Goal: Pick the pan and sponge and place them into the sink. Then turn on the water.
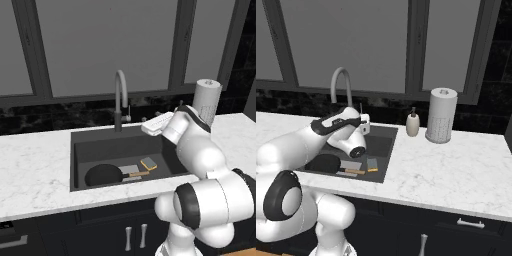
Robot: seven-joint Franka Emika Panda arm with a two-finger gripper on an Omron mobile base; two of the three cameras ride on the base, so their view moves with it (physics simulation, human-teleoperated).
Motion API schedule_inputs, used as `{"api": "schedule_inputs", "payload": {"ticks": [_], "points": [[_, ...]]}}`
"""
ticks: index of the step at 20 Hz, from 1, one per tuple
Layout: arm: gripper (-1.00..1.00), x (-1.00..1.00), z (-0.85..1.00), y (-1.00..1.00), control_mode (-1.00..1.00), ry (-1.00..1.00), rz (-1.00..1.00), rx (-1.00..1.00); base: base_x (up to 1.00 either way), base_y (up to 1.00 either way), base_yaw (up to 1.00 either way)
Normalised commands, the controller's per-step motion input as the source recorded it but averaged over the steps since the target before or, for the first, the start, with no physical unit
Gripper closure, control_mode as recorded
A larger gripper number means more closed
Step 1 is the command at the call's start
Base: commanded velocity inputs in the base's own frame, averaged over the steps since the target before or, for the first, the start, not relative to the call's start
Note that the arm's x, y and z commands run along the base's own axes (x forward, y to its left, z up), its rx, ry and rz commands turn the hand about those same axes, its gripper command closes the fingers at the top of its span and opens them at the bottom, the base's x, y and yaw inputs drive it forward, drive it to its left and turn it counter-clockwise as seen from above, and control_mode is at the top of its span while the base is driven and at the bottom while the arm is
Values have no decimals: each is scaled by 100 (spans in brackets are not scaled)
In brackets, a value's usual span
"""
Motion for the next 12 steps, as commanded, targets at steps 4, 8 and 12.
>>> {"api": "schedule_inputs", "payload": {"ticks": [4, 8, 12], "points": [[-100, 18, -22, 0, -100, 0, 0, 0, 0, 0, 0], [-100, 25, -25, 0, -100, 0, 0, 0, 0, 0, 0], [-100, 25, -16, 0, -100, 0, 0, 0, 0, 0, 0]]}}
